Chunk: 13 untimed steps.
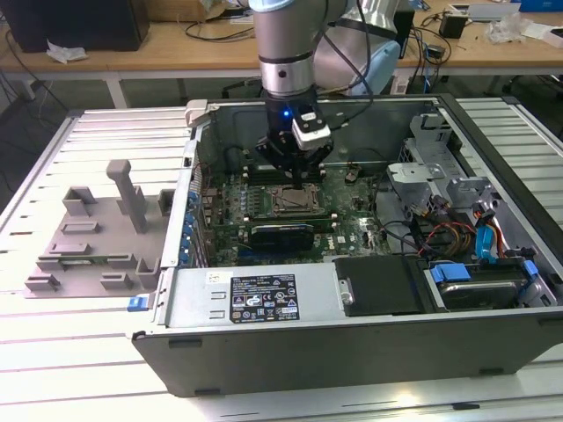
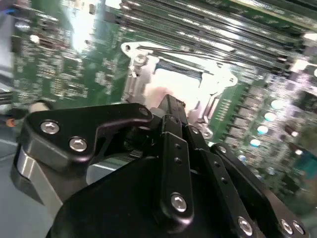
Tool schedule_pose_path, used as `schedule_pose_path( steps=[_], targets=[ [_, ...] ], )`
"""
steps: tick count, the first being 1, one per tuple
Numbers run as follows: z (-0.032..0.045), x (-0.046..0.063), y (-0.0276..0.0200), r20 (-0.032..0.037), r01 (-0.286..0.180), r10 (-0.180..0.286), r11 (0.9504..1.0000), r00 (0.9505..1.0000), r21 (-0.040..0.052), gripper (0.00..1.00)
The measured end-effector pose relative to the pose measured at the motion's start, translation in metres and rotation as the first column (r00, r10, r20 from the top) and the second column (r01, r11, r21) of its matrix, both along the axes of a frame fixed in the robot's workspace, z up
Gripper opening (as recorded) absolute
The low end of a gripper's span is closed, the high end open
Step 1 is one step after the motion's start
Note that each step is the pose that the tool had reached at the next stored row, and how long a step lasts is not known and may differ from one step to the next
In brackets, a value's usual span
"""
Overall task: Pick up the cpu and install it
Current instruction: 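Install the first cpu locking lever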
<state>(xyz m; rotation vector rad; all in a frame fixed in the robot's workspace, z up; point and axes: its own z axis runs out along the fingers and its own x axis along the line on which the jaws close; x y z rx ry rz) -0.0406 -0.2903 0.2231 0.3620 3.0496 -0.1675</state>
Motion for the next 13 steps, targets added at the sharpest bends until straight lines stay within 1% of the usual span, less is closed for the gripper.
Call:
schedule_pose_path(
  steps=[1,2,3,4,6,9,11,13],
  targets=[
    [0.0000,0.0008,-0.0026,-0.0435,0.000,0.001,0.9997,0.9991,0.0252,0.11],
    [0.0000,0.0009,-0.0061,-0.0470,0.000,0.003,0.9983,0.9989,0.0587,0.11],
    [0.0000,0.0009,-0.0074,-0.0470,0.000,0.003,0.9975,0.9989,0.0706,0.11],
    [-0.0001,0.0008,-0.0077,-0.0469,0.001,0.003,0.9974,0.9989,0.0727,0.11],
    [-0.0001,0.0015,-0.0087,-0.0469,0.000,0.003,0.9973,0.9989,0.0729,0.11],
    [-0.0002,0.0067,-0.0099,-0.0469,-0.003,0.006,0.9973,0.9989,0.0729,0.11],
    [-0.0001,0.0078,-0.0103,-0.0471,-0.018,0.021,0.9972,0.9987,0.0727,0.11],
    [-0.0002,0.0080,-0.0103,-0.0469,-0.049,0.053,0.9961,0.9975,0.0728,0.11]
  ],
)
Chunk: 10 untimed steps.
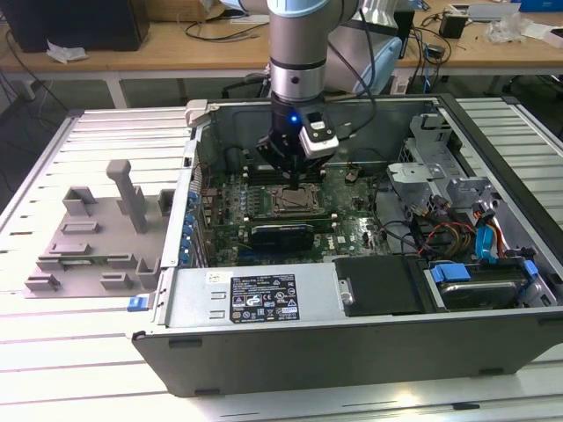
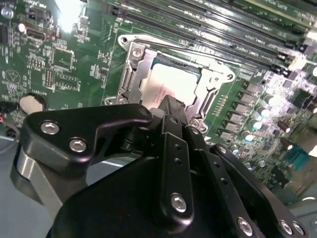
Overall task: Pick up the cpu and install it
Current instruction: 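Install the first cpu locking lever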
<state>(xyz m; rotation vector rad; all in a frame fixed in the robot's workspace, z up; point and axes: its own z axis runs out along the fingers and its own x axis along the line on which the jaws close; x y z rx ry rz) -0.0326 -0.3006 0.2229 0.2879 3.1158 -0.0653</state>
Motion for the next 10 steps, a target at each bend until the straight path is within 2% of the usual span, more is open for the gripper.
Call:
schedule_pose_path(
  steps=[3,4,5,8,10],
  targets=[
    [0.0000,0.000,0.0000,0.0000,-0.069,0.069,0.9976,0.9976,0.0000,0.11],
    [0.0000,0.000,0.0000,0.0000,-0.109,0.109,0.9940,0.9940,-0.0002,0.11],
    [0.0004,0.000,-0.0001,-0.0002,-0.126,0.126,0.9920,0.9920,-0.0006,0.11],
    [0.0070,0.000,0.0000,-0.0002,-0.138,0.138,0.9904,0.9904,-0.0010,0.11],
    [0.0147,0.000,0.0000,-0.0001,-0.141,0.141,0.9900,0.9900,-0.0010,0.11]
  ],
)
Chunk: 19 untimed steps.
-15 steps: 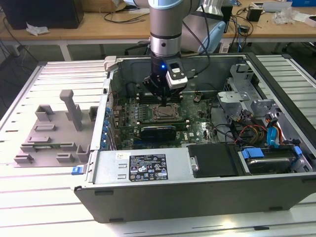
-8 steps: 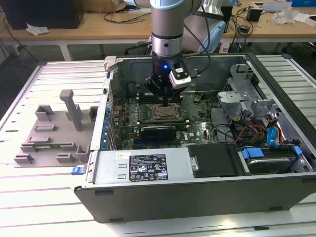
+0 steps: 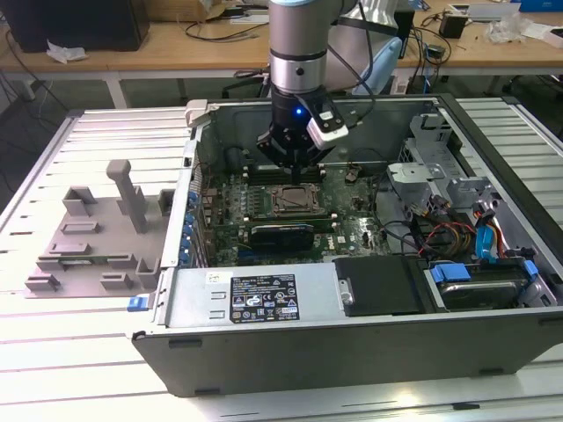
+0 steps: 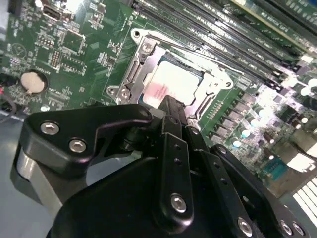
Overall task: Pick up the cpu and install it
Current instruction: 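Install the first cpu locking lever, then install the second cpu locking lever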
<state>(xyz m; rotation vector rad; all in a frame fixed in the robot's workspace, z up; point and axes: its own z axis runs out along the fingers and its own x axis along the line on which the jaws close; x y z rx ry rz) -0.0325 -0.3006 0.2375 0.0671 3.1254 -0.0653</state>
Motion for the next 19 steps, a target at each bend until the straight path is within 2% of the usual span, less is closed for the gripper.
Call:
schedule_pose_path(
  steps=[2,5,8,19],
  targets=[
    [0.0063,0.0000,0.0000,0.0000,-0.001,0.001,1.0000,1.0000,-0.0001,0.11],
    [0.0099,0.0000,-0.0004,0.0001,-0.002,0.002,1.0000,1.0000,0.0000,0.11],
    [0.0101,0.0000,-0.0025,0.0001,-0.002,0.002,1.0000,1.0000,0.0000,0.11],
    [0.0102,0.0000,-0.0028,0.0000,-0.002,0.002,1.0000,1.0000,-0.0001,0.11]
  ],
)
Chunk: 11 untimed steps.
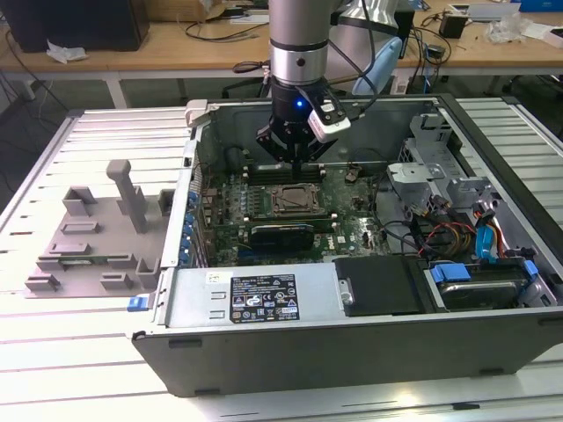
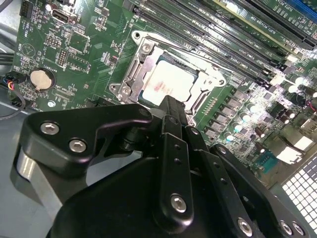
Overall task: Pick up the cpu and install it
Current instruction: 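Install the second cpu locking lever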
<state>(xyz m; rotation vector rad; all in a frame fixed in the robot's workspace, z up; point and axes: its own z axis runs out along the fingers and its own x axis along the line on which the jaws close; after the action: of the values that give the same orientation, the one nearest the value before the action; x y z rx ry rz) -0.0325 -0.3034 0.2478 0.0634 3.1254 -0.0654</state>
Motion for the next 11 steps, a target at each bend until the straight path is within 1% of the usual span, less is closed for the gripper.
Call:
schedule_pose_path(
  steps=[11],
  targets=[
    [0.0000,0.0000,-0.0003,0.0000,0.000,0.000,1.0000,1.0000,0.0000,0.11]
  ],
)
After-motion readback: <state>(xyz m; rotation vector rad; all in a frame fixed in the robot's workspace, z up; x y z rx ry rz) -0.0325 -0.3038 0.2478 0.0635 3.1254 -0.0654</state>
